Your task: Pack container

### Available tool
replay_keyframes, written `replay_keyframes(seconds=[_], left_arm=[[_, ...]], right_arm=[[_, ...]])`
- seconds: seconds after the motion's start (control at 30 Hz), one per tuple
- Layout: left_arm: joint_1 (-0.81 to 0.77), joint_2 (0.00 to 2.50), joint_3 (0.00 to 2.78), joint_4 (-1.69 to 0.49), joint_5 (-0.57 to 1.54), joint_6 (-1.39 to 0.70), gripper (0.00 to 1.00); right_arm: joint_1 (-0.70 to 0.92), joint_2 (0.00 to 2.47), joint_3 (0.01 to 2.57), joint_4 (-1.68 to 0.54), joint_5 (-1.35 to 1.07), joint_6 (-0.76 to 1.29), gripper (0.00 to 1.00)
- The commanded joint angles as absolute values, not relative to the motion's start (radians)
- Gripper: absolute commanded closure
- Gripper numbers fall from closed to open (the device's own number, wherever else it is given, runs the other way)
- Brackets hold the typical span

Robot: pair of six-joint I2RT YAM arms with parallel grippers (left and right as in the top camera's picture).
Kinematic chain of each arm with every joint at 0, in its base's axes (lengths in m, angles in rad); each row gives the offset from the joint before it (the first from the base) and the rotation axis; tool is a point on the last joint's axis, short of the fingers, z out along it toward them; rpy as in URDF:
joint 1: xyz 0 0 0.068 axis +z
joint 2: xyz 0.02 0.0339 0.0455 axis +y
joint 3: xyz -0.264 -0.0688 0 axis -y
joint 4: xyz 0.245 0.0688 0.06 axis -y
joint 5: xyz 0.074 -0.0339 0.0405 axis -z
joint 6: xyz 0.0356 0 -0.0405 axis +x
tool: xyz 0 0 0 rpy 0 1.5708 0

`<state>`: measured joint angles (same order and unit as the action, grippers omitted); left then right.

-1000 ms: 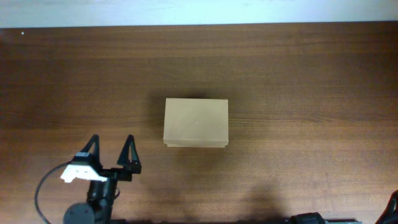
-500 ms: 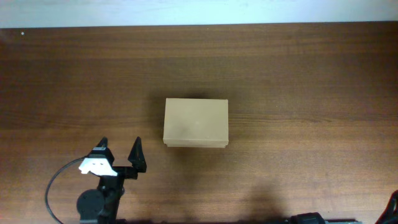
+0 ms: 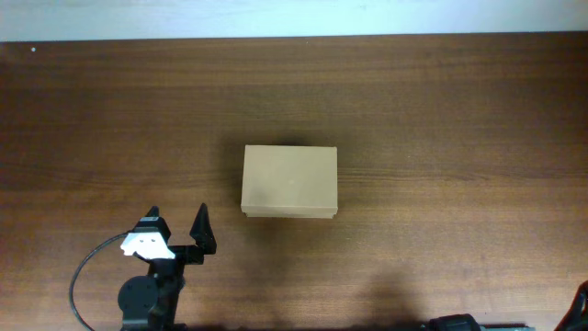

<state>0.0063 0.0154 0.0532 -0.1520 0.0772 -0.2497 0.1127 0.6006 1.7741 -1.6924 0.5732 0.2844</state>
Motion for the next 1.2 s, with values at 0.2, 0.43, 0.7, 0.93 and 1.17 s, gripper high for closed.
replay_keyframes(seconds=[0.2, 0.43, 0.7, 0.93, 1.17], left_arm=[[0.009, 0.005, 0.042, -0.146, 0.067, -0.23, 0.01], [0.009, 0.005, 0.042, -0.146, 0.067, -0.23, 0.01], [0.009, 0.005, 0.042, -0.146, 0.067, -0.23, 0.01], [0.009, 0.005, 0.042, -0.146, 0.067, -0.23, 0.01], [0.009, 0.005, 0.042, -0.146, 0.067, -0.23, 0.01]], right_arm=[[0.108, 0.595, 1.769, -1.698, 0.568, 0.286, 0.01], [0.108, 0.595, 1.769, -1.698, 0.568, 0.286, 0.01], [0.108, 0.595, 1.769, -1.698, 0.568, 0.286, 0.01], [0.108, 0.595, 1.769, -1.684, 0.535, 0.299, 0.01], [0.108, 0.596, 1.67, -1.228, 0.299, 0.3, 0.01]])
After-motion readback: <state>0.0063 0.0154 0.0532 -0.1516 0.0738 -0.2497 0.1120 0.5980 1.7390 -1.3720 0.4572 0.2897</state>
